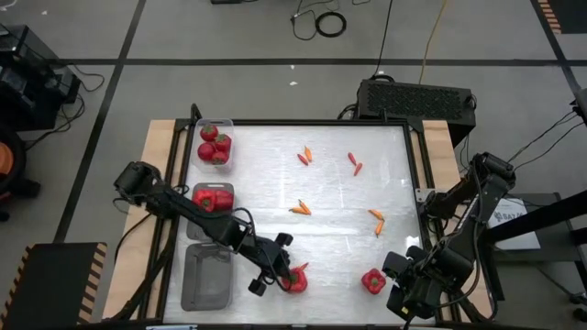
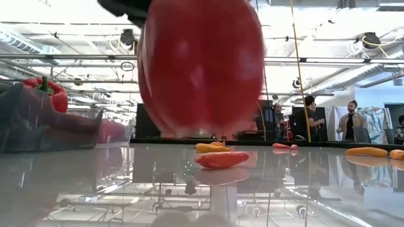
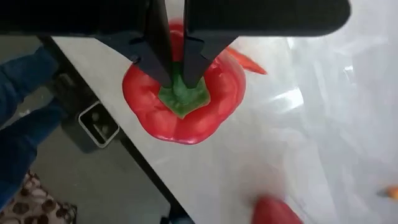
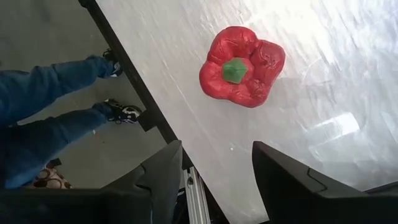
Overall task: Sort produce into baskets
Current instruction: Put the red bell pepper into the top black bin
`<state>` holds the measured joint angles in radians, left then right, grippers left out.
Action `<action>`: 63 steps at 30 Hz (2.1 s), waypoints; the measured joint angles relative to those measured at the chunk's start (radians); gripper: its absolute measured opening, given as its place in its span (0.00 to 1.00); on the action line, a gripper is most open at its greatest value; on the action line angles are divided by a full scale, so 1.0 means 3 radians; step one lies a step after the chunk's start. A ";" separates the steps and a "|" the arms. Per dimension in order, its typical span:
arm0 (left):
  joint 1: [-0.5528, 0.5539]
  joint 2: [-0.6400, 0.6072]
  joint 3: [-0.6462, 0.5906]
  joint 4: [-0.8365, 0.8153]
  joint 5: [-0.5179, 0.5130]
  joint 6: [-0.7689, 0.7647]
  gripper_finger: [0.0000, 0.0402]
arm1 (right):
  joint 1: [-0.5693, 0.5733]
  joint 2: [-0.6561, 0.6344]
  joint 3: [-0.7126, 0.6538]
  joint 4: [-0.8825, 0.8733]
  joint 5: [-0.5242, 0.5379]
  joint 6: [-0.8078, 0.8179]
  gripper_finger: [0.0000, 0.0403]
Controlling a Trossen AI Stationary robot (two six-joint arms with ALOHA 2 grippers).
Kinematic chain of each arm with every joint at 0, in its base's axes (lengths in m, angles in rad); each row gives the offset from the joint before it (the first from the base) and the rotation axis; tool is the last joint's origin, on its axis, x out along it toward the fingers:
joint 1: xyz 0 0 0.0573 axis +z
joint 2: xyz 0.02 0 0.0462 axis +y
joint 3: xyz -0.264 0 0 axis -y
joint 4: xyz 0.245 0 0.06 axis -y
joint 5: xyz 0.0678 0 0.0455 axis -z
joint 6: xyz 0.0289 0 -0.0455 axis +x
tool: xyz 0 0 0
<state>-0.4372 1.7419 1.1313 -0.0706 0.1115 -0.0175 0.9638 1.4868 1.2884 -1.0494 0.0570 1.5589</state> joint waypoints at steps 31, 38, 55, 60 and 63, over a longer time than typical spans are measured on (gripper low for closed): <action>0.0169 -0.2468 -0.0398 -0.3574 -0.0905 -0.1551 0.05 | -0.0906 0.0000 0.0000 0.0021 0.0187 -0.0885 0.46; 0.0165 -0.2784 -0.0925 -0.3533 -0.0639 -0.1941 0.05 | -0.1113 0.0000 0.0000 0.0091 0.0187 -0.1166 0.46; 0.0166 -0.2759 -0.1378 -0.3238 -0.0595 -0.1859 0.19 | -0.1270 0.0000 0.0000 0.0107 0.0119 -0.1229 0.46; 0.0169 -0.2759 -0.1356 -0.3205 -0.0576 -0.1758 0.38 | -0.1267 0.0000 0.0000 0.0118 -0.0033 -0.1222 0.46; 0.0170 -0.2761 -0.1256 -0.3192 -0.0595 -0.1720 0.47 | -0.1266 0.0000 0.0000 0.0118 -0.0040 -0.1200 0.46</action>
<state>-0.3862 0.9135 0.7544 -1.0281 -0.0671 -0.5335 0.5838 1.4868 1.2884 -1.0142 0.0449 1.1990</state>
